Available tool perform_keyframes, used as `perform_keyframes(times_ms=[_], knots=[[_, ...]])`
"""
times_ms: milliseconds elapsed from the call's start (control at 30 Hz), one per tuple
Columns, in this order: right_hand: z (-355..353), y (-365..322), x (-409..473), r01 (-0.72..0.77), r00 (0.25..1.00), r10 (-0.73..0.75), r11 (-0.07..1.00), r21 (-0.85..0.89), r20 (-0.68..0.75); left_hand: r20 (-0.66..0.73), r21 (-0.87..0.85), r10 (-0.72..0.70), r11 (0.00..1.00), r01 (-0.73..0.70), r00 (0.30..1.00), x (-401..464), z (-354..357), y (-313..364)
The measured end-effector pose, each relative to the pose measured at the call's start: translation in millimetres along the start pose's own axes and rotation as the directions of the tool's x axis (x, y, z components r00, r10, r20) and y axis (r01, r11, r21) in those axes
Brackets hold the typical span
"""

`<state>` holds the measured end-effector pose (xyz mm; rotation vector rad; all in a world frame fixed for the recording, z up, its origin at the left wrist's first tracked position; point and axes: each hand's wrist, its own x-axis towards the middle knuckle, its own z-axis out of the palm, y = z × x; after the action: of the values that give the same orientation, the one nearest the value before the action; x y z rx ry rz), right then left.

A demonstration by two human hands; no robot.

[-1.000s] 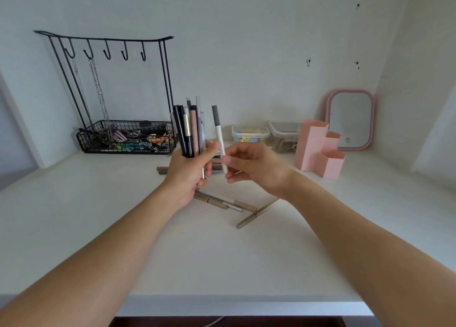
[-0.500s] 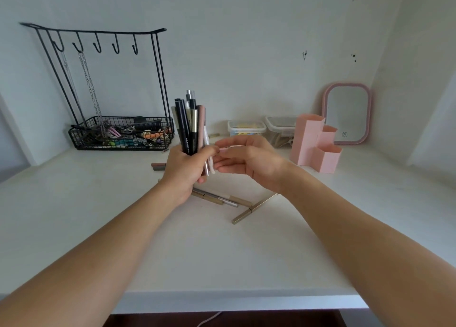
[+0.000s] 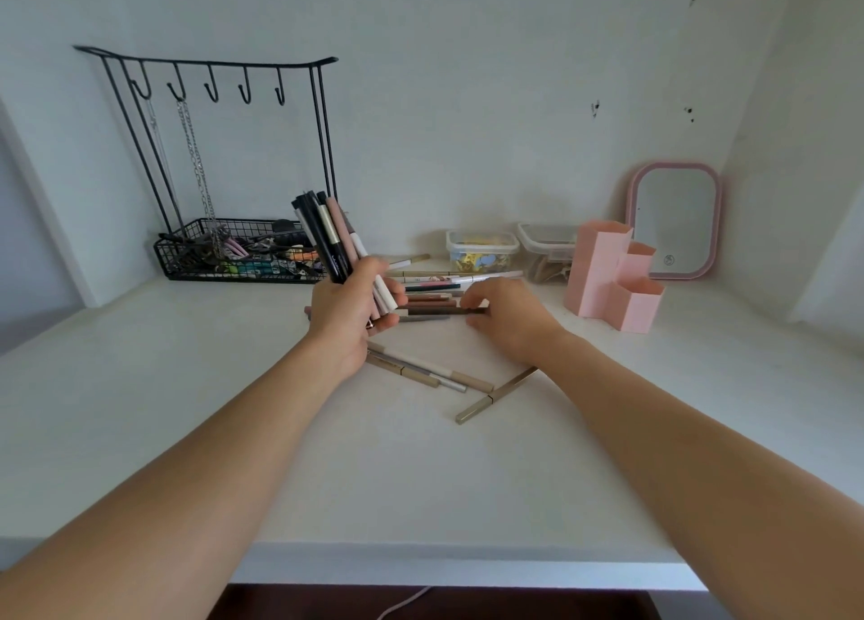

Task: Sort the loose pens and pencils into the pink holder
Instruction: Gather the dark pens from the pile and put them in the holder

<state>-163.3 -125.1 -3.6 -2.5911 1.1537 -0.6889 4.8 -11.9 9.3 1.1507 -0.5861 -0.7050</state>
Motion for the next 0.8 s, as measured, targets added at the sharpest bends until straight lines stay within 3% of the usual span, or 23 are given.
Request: perform_keyframes(times_ms=[133,333,400,433,500,533,600,800], knots=[[-3,7,4,-0.045,0.999,0.048,0.993,-0.111,0.024,0.027,0.061,0.002,0.998,-0.004,1.000,1,0,-3],[-13,12,4,-0.095,0.995,0.097,0.989,-0.109,0.014,0.079,0.100,0.038,0.994,-0.045,0.996,0,-3,-6],[-20,5,1,-0.095,0.994,0.098,0.993,0.070,-0.040,0.084,0.089,0.042,0.995,-0.049,0.996,-2,-2,-5],[-22,-3,-2,-0.081,0.995,0.092,0.963,0.256,-0.031,0.092,0.085,0.048,0.995,-0.056,0.995,-3,-2,-5],[-27,-24,-12,-0.065,0.997,0.023,0.744,0.665,0.072,0.129,0.079,0.069,0.994,-0.080,0.989,-9,0,-4],[-27,-32,-17,-0.064,0.992,-0.043,0.626,0.777,0.116,0.164,0.083,0.082,0.992,-0.096,0.983,-12,2,-4],[-24,-43,-24,-0.037,0.981,-0.139,0.558,0.829,0.137,0.240,0.136,0.100,0.981,-0.135,0.966,-19,5,-5],[-28,-53,-35,0.020,0.988,-0.134,0.595,0.804,0.074,0.261,0.219,0.111,0.961,-0.171,0.959,-27,14,-6]])
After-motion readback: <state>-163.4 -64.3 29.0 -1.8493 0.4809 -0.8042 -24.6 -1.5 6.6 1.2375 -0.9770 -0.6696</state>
